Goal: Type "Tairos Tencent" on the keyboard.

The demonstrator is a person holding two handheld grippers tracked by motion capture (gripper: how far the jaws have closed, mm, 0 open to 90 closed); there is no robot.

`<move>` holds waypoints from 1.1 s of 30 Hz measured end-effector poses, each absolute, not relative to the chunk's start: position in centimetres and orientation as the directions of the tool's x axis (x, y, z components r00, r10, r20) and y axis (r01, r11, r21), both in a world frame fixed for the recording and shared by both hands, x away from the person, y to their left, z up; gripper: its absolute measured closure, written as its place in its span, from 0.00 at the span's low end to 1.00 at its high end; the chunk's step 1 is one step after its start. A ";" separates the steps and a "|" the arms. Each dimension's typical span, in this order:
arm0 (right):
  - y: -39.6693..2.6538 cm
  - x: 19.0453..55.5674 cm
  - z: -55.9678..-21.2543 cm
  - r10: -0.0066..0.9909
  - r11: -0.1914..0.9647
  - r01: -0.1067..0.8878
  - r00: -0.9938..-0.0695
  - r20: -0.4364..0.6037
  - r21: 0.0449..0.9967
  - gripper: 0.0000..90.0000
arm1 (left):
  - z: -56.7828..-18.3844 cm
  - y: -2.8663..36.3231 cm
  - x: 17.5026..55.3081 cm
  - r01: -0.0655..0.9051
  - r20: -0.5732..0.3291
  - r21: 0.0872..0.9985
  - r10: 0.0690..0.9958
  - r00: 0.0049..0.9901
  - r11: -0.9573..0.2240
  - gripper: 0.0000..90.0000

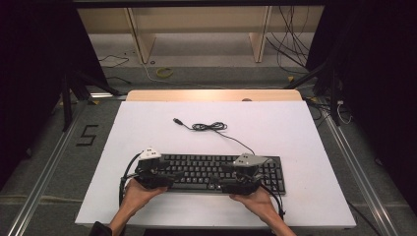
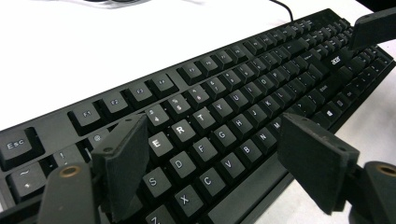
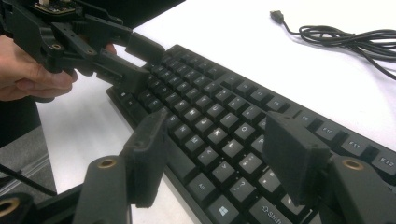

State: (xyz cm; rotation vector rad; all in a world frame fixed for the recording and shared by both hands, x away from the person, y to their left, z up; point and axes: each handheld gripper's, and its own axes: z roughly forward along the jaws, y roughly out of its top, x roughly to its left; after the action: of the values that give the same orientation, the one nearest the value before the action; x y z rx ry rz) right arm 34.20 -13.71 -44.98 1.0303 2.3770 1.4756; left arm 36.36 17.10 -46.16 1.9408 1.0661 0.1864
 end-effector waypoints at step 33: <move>-16.8 32.6 -44.8 0.658 0.238 0.463 -0.724 0.209 0.854 0.43 | -46.2 14.9 38.2 0.606 -0.219 0.734 0.737 0.639 -0.307 0.65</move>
State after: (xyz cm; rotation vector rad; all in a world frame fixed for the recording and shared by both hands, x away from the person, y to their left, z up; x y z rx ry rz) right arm 32.61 -16.77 -44.76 1.0626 2.3121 1.4873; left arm 38.25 14.85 -46.25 2.0215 1.0481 0.1987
